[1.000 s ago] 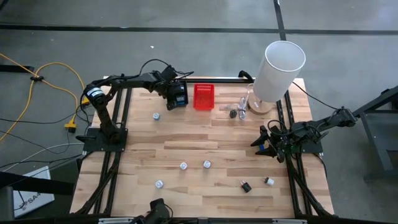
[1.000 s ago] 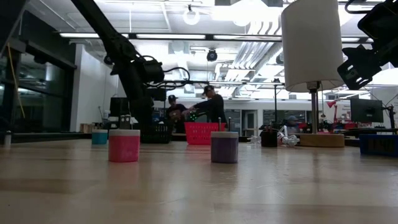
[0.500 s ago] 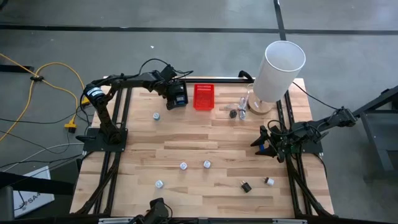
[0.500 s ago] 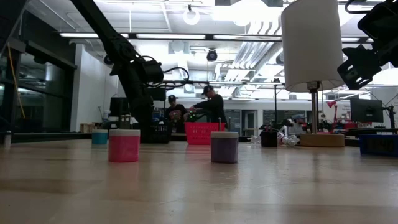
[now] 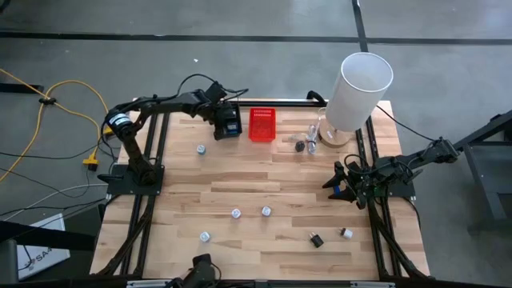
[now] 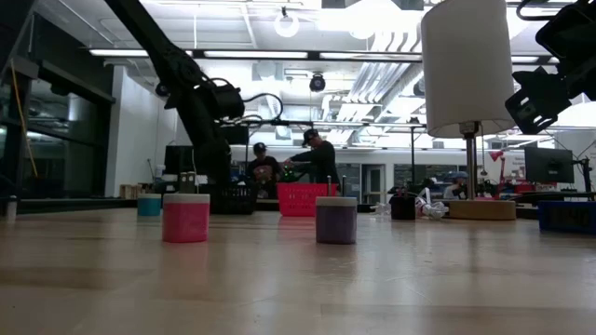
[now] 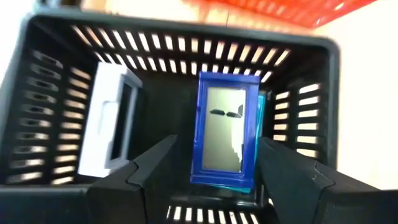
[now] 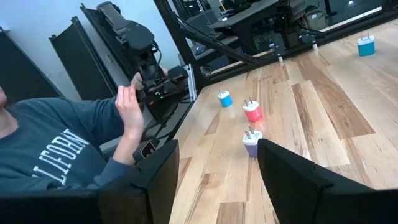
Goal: Pick & Place Office items
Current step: Put the blue digital timer into the black basket
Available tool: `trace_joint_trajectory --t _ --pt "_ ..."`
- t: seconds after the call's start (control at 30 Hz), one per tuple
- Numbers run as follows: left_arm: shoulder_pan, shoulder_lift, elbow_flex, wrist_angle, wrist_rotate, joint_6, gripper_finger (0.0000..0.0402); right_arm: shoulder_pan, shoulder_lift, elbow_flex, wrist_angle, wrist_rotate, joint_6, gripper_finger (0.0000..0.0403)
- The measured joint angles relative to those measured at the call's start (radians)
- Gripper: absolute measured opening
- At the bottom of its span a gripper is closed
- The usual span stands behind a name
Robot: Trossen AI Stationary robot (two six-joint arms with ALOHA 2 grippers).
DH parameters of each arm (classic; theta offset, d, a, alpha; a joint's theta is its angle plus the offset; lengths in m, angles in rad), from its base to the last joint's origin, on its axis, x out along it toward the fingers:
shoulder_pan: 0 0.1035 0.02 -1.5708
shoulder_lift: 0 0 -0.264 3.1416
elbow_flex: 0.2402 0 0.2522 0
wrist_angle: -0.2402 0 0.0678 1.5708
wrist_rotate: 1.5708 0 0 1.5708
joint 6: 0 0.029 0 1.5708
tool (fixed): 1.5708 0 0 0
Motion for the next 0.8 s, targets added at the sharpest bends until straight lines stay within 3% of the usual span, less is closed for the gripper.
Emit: trace_joint_trajectory --t 0.27,0.57,0.8 --pt "0.0 -0.078 0.001 -0.005 -0.027 0.017 0.0214 0.0 0.0 0.0 0.0 0.0 0.0 0.0204" --pt "-0.004 -0.084 0.001 -0.023 -0.027 0.016 0.0214 0.0 0.0 0.0 0.0 0.0 0.0 0.0204" --pt "-0.003 -0.114 0.001 -0.029 0.027 0.01 0.0214 0.0 0.0 0.0 0.0 0.0 0.0 0.0204"
